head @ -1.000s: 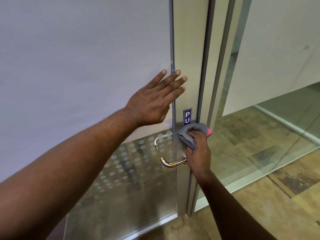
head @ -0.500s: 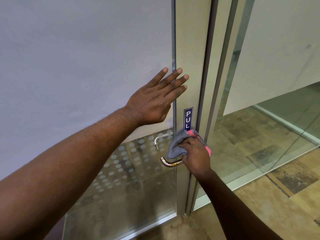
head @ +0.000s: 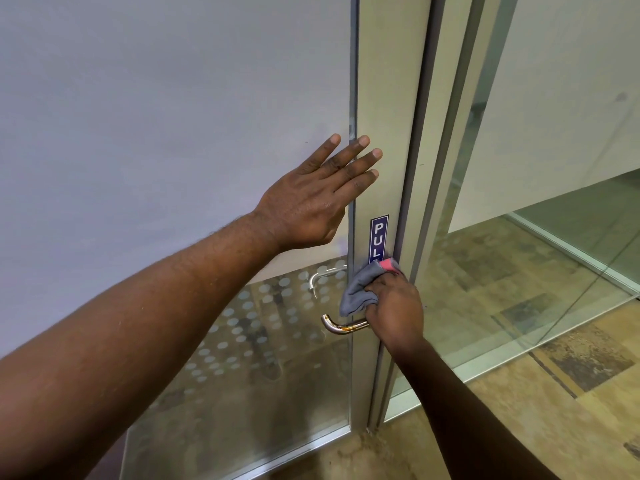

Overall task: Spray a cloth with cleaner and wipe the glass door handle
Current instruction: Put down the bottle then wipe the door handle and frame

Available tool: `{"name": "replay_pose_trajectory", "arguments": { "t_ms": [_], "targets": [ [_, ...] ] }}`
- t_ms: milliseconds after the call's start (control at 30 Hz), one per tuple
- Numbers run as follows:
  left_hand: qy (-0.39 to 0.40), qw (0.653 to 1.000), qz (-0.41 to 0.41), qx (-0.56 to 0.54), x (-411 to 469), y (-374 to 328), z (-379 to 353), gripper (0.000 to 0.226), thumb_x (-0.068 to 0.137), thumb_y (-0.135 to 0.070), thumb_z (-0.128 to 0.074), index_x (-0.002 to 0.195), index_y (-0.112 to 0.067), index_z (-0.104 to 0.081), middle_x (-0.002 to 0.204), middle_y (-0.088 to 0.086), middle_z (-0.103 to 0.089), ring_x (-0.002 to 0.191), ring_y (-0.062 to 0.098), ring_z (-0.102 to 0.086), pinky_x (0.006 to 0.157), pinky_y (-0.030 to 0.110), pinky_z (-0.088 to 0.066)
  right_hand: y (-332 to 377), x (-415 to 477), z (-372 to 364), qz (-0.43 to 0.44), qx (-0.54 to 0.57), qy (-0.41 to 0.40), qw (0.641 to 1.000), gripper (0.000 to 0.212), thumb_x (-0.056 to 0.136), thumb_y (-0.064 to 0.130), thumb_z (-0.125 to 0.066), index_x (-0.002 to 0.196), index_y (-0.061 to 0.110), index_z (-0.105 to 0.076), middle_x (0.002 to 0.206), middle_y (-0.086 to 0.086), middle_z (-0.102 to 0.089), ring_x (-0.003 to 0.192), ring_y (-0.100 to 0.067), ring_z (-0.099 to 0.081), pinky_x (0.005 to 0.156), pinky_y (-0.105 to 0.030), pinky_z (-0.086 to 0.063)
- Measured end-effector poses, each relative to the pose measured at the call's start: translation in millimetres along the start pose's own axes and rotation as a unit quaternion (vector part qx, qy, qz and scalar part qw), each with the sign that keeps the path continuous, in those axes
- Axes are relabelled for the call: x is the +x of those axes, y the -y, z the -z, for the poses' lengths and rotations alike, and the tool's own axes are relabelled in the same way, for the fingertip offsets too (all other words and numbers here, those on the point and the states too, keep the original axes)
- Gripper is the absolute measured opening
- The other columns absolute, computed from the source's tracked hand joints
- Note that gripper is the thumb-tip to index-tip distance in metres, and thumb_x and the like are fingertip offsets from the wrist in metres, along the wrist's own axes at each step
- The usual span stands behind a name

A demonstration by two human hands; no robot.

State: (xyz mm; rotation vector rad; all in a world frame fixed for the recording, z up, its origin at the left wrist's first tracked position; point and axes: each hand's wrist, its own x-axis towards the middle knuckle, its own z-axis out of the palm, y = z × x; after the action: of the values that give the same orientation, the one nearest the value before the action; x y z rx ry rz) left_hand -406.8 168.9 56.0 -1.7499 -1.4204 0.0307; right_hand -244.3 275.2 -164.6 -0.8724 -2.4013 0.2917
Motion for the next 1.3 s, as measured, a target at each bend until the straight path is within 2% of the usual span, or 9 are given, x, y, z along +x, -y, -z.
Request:
{"name": "replay_pose_trajectory", "arguments": {
  "t_ms": [133, 267, 433, 567, 633, 767, 1000, 1133, 1300],
  "targets": [
    [0.001, 1.000, 0.005, -0.002, -0.1, -0.5, 1.5, 0.057, 0.100, -0.013, -0.036, 0.156, -0.004, -0.038, 0.167, 0.018, -0.028, 0.158, 0.033, -0.019, 0.129, 0.049, -0.004, 6.1, 1.4, 0.9, 0.037, -0.002, 0.031, 0.999, 0.033, 0.083, 0.015, -0.063, 0.112, 0.018, -0.079, 0.114, -0.002, -0.077, 0.119, -0.024, -0.064, 0.110, -0.042, -0.047],
    [0.008, 1.000, 0.006, -0.002, -0.9, 0.4, 3.3, 0.058, 0.099, -0.013, -0.038, 0.156, -0.004, -0.038, 0.167, 0.018, -0.027, 0.158, 0.033, -0.018, 0.129, 0.050, -0.005, 3.1, 1.2, 23.1, -0.035, 0.220, 0.027, 0.975, 0.026, 0.084, 0.001, -0.061, 0.096, 0.016, -0.080, 0.097, 0.003, -0.080, 0.097, -0.012, -0.072, 0.094, -0.031, -0.055],
    [0.015, 1.000, 0.008, 0.002, 1.3, -2.2, 6.5, 0.058, 0.099, -0.016, -0.034, 0.156, -0.004, -0.038, 0.168, 0.018, -0.026, 0.158, 0.033, -0.017, 0.129, 0.050, -0.005, -28.0, -13.7, 62.7, -0.224, 0.395, -0.178, 0.873, 0.051, 0.081, -0.015, -0.048, 0.073, 0.030, -0.069, 0.068, 0.012, -0.069, 0.069, -0.004, -0.067, 0.063, -0.007, -0.047],
    [0.023, 1.000, 0.011, 0.006, 0.5, -1.9, 5.1, 0.058, 0.101, -0.017, -0.031, 0.157, -0.005, -0.035, 0.169, 0.017, -0.024, 0.159, 0.032, -0.014, 0.129, 0.050, -0.004, -45.8, -21.7, 67.3, -0.297, 0.430, -0.281, 0.805, 0.030, 0.088, -0.010, -0.051, 0.085, 0.012, -0.071, 0.081, -0.006, -0.068, 0.080, -0.019, -0.065, 0.071, -0.017, -0.053],
    [0.021, 1.000, 0.010, 0.007, 0.2, -1.9, 3.7, 0.057, 0.101, -0.017, -0.032, 0.157, -0.005, -0.036, 0.168, 0.017, -0.025, 0.159, 0.032, -0.015, 0.129, 0.050, -0.004, -41.5, -27.1, 62.5, -0.261, 0.434, -0.285, 0.814, 0.023, 0.088, -0.008, -0.055, 0.098, 0.003, -0.072, 0.091, -0.010, -0.071, 0.087, -0.013, -0.068, 0.081, -0.023, -0.054],
    [0.011, 1.000, 0.006, 0.010, 0.8, -1.3, 1.3, 0.057, 0.100, -0.016, -0.035, 0.156, -0.005, -0.038, 0.168, 0.017, -0.026, 0.159, 0.032, -0.015, 0.130, 0.049, -0.001, -23.5, -35.0, 37.1, -0.194, 0.395, -0.252, 0.862, 0.033, 0.089, -0.005, -0.064, 0.119, 0.008, -0.071, 0.108, 0.000, -0.073, 0.101, 0.006, -0.068, 0.089, -0.009, -0.050],
    [0.006, 1.000, 0.003, 0.010, 1.2, -2.2, 1.0, 0.056, 0.100, -0.014, -0.037, 0.155, -0.004, -0.039, 0.167, 0.017, -0.029, 0.158, 0.032, -0.017, 0.129, 0.049, -0.001, -20.3, -41.1, 1.9, -0.043, 0.265, -0.066, 0.961, 0.037, 0.093, 0.005, -0.064, 0.129, 0.006, -0.069, 0.128, -0.010, -0.069, 0.118, -0.023, -0.065, 0.104, -0.036, -0.053],
    [0.006, 1.000, 0.006, 0.010, 2.0, -2.0, 1.6, 0.055, 0.101, -0.013, -0.035, 0.155, -0.003, -0.039, 0.167, 0.018, -0.030, 0.158, 0.033, -0.019, 0.129, 0.049, -0.003, -19.3, -36.3, -2.6, -0.038, 0.208, -0.006, 0.977, 0.049, 0.088, 0.018, -0.057, 0.135, 0.008, -0.065, 0.136, -0.008, -0.061, 0.118, -0.019, -0.061, 0.100, -0.019, -0.044],
    [0.011, 1.000, 0.009, 0.009, 1.1, -1.6, 1.5, 0.055, 0.102, -0.014, -0.033, 0.155, -0.003, -0.039, 0.167, 0.018, -0.029, 0.158, 0.033, -0.019, 0.129, 0.050, -0.004, -25.5, -37.4, -13.7, -0.120, 0.304, -0.016, 0.945, 0.027, 0.098, -0.003, -0.058, 0.121, 0.006, -0.069, 0.115, -0.008, -0.066, 0.101, -0.003, -0.064, 0.093, -0.010, -0.047]
  ]
}}
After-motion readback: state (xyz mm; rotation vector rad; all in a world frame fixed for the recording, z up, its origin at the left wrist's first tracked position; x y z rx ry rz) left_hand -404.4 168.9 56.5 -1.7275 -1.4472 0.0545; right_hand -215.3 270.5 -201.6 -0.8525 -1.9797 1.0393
